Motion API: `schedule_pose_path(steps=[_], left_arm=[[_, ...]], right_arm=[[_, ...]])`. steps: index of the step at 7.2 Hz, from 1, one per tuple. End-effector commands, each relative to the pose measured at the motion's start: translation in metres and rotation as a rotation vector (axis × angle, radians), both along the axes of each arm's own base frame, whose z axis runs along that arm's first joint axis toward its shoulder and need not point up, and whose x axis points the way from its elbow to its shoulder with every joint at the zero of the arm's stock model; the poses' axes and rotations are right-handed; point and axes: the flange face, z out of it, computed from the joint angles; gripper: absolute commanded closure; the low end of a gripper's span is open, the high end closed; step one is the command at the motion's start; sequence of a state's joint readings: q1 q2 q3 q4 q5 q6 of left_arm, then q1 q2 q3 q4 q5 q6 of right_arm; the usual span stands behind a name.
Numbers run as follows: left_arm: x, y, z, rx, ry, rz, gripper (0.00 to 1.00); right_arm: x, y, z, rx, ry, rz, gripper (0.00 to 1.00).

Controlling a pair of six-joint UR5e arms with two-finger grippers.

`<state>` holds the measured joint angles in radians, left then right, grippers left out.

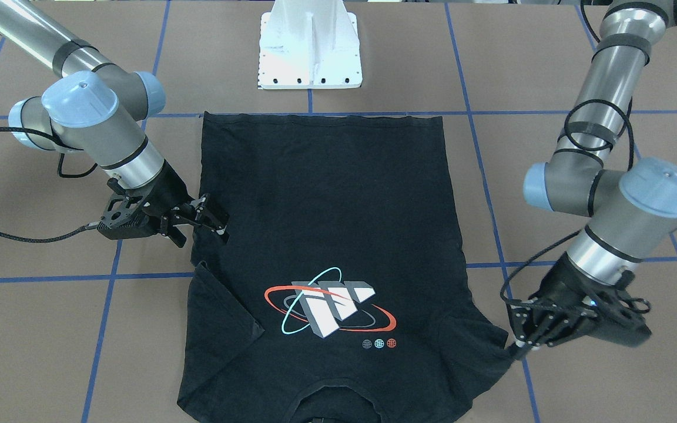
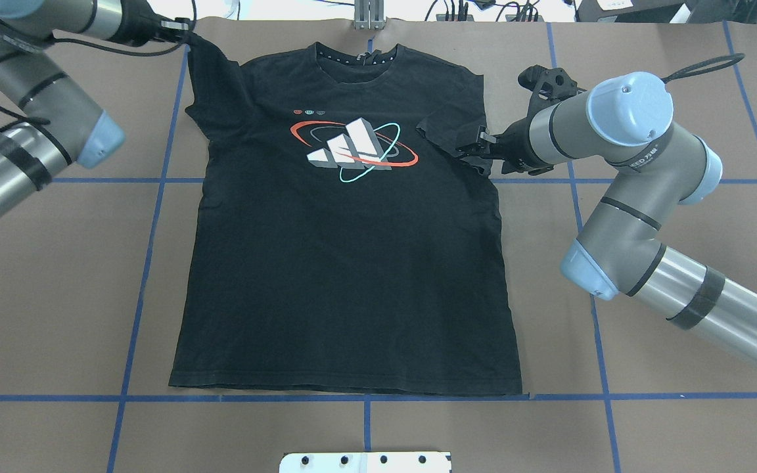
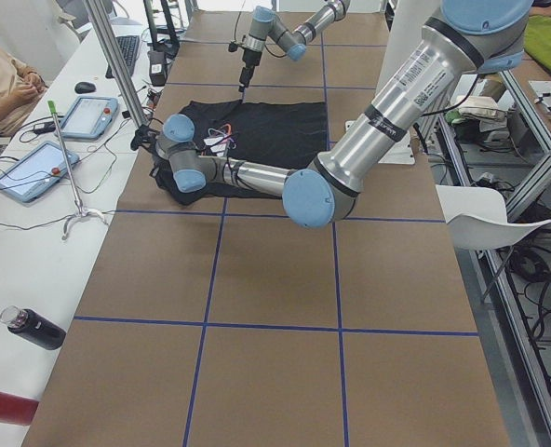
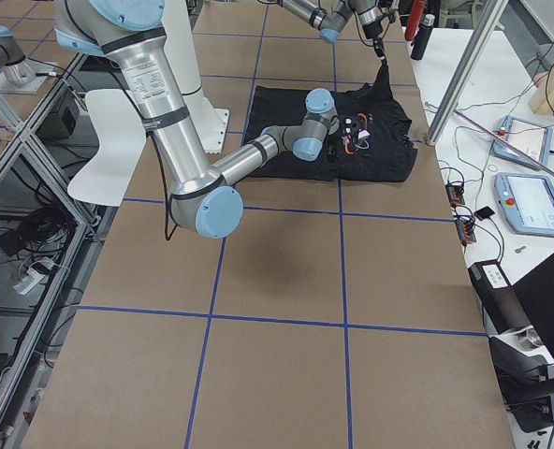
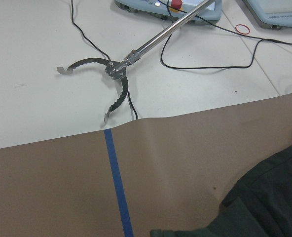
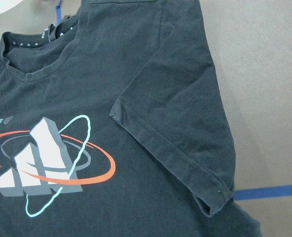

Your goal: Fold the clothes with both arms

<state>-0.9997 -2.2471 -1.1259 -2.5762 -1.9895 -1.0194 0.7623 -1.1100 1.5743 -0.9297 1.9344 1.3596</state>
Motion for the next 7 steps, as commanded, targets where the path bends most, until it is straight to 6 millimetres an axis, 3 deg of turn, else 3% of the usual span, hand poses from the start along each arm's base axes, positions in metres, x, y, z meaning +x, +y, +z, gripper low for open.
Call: schedule_pose_path(steps=[1,2,3,4,6,7], left_arm=[[0.097,0.06,-0.037,-0.067,0.091,-0.053,1.0],[0.114,0.066,-0.042,-0.053,0.085,-0.07,1.0],[0.12,0.059,-0.037,-0.063,0.071,-0.075,1.0],[0.129,0.045,-0.054,-0.064,0.074,-0.122,1.0],[0.138,0.045,-0.055,-0.093,0.091,-0.161,1.0],[0.143,0.04,-0.058,-0.099,0.088,-0.162,0.77]], right_arm=[[-0.001,-0.004,0.008,-0.005,0.013,0.0,0.0],[-0.001,-0.004,0.009,-0.007,0.015,0.0,0.0],[-0.002,-0.003,0.01,-0.012,0.015,0.001,0.0],[-0.002,-0.003,0.01,-0.013,0.014,0.001,0.0],[-0.002,-0.004,0.013,-0.015,0.018,0.001,0.0],[-0.004,-0.005,0.017,-0.019,0.021,0.001,0.0]])
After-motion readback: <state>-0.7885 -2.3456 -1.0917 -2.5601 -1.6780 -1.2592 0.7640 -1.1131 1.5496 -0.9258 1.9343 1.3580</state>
